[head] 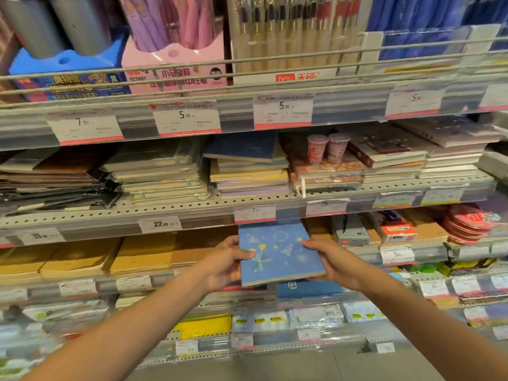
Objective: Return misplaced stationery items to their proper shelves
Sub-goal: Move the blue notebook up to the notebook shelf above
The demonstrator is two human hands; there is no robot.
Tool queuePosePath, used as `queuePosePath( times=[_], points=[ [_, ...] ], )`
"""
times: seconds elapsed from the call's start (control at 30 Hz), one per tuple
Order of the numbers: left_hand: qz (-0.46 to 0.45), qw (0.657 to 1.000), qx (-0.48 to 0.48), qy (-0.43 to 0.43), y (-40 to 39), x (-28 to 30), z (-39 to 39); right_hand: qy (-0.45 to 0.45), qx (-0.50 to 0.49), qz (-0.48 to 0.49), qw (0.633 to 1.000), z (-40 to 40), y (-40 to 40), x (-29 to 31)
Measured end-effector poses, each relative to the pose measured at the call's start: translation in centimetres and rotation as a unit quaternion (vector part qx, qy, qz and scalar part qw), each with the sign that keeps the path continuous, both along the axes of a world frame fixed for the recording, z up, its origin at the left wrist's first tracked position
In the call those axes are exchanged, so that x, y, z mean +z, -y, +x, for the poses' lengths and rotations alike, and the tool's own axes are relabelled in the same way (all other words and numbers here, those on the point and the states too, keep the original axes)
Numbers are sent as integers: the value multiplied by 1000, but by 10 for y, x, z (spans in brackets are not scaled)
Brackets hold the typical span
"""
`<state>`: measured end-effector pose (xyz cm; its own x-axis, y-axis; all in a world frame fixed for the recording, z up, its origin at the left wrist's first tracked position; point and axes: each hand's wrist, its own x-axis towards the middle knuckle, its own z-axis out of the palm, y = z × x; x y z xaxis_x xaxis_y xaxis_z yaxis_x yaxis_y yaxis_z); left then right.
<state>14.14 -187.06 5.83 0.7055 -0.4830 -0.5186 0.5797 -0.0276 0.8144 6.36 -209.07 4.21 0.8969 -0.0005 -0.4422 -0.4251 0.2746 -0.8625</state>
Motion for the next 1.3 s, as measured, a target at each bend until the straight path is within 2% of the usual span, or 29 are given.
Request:
queuePosePath(
  times=[0.07, 0.3, 0.6, 0.93, 1.17, 1.3],
  points=[
    [-1, 1000, 9, -4, -1, -1, -15, 3, 36, 27, 999, -5, 8, 1],
    [16, 999, 20, 35, -7, -8, -75, -10, 183, -51, 982, -36, 17, -6],
    [51, 987, 26, 150, -16, 2, -135, 66, 268, -98, 956, -71, 14, 0],
    [41, 969, 66, 233, -16, 51, -124, 169, 212, -131, 954, -58, 9, 41],
    [45, 967, 67, 242, -11, 91, -74, 184, 148, -144, 961, -18, 2, 88],
    [35, 972, 87, 214, -8, 111, -45, 189, 97, -146, 966, 7, -8, 111]
  ],
)
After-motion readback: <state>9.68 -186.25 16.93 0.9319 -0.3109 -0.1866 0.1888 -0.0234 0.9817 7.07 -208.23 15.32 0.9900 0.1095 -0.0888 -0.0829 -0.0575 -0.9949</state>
